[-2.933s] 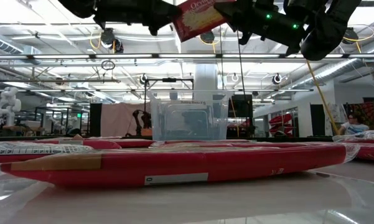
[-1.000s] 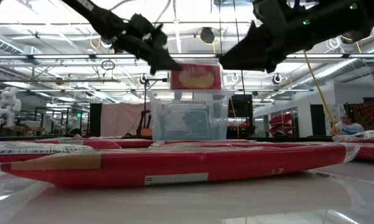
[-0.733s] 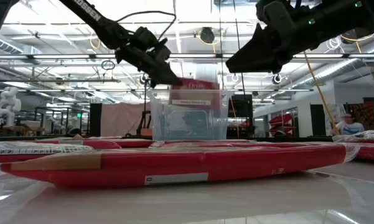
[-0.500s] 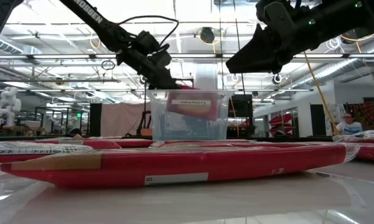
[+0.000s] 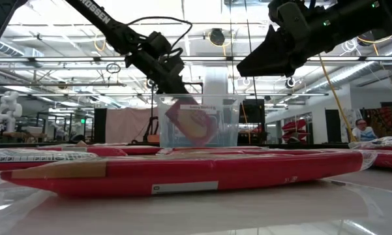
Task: Sort popcorn bags into baskets
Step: Put the popcorn bag into the transparent bin
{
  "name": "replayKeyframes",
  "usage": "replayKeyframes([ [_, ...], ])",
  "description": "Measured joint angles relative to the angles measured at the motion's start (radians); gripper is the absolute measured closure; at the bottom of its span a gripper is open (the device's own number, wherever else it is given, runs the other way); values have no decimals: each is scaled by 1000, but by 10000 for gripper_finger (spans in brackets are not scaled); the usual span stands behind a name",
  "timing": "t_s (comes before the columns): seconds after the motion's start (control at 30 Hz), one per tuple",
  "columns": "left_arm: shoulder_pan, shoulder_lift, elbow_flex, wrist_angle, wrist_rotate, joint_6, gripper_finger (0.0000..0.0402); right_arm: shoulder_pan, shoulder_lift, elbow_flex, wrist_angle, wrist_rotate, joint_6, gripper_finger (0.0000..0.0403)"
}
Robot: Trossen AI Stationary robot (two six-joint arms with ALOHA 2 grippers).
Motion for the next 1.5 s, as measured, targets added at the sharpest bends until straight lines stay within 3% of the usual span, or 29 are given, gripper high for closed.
replayKeyframes([
  [0.23, -6, 6, 1, 18, -69, -4, 300, 0, 0, 0, 3, 0, -19, 245],
  [0.53, 12, 2, 0, 47, -72, 12, 298, -3, 0, 0, 4, 2, -31, 245],
  [0.73, 3, -83, 0, 17, -80, 9, 298, -3, 0, 0, -1, 3, -37, 245],
  [0.9, -41, -214, -11, -158, -87, 29, 298, -3, 0, 0, -60, 3, 2, 245],
  [1.03, -135, -336, -136, -155, -104, 37, 304, -3, 0, 0, -119, 0, 28, 245],
  [1.27, -344, -527, -470, 71, -191, -55, 325, -8, 0, 0, -189, -18, 91, 245],
  [1.5, -521, -576, -682, 287, -280, -131, 330, -9, -12, 31, -367, -249, 304, 245],
])
